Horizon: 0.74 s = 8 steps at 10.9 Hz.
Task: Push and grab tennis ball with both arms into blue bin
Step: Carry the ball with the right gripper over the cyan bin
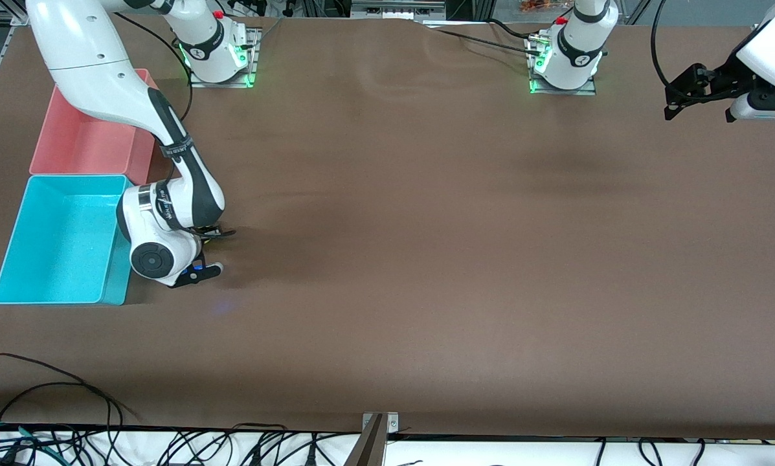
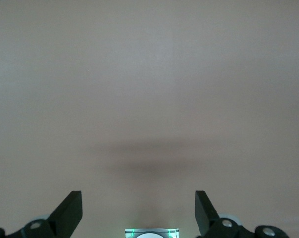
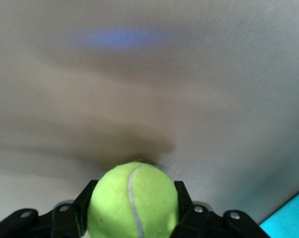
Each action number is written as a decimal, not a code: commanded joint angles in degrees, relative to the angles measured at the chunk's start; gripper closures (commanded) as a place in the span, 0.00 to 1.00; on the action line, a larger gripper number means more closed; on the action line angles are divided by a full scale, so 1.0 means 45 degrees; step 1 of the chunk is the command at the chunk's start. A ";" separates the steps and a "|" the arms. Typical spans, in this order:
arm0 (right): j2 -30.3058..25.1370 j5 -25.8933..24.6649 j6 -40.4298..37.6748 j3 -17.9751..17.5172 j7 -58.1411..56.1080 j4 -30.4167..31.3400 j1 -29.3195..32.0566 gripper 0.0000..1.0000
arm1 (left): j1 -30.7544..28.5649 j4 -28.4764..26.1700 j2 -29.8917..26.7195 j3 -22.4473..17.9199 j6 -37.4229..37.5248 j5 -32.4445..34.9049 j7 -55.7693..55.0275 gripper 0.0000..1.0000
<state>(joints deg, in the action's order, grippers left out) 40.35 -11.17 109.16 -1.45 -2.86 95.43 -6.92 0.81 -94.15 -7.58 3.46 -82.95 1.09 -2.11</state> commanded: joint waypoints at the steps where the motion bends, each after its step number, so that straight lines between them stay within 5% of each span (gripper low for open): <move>1: -0.0645 -0.0076 -0.1244 -0.0108 -0.0281 -0.1046 0.0151 0.78 | -0.0121 0.0317 0.0257 -0.0045 0.0055 -0.0320 -0.0196 0.00; 4: -0.1133 -0.0096 -0.4679 0.0029 -0.1774 -0.3077 0.0713 0.78 | -0.0101 0.1158 0.0962 -0.0065 0.0153 -0.0202 -0.0079 0.00; 8: -0.1604 0.0178 -0.4709 -0.0010 -0.5565 -0.2986 0.3775 0.78 | -0.0062 0.1236 0.0981 0.0032 0.0250 -0.0280 -0.0196 0.00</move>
<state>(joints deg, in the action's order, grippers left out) 33.07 -11.09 88.31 -0.54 -18.83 81.87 2.54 0.63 -90.73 -4.05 3.25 -83.12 0.99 -2.23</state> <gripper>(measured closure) 0.339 0.000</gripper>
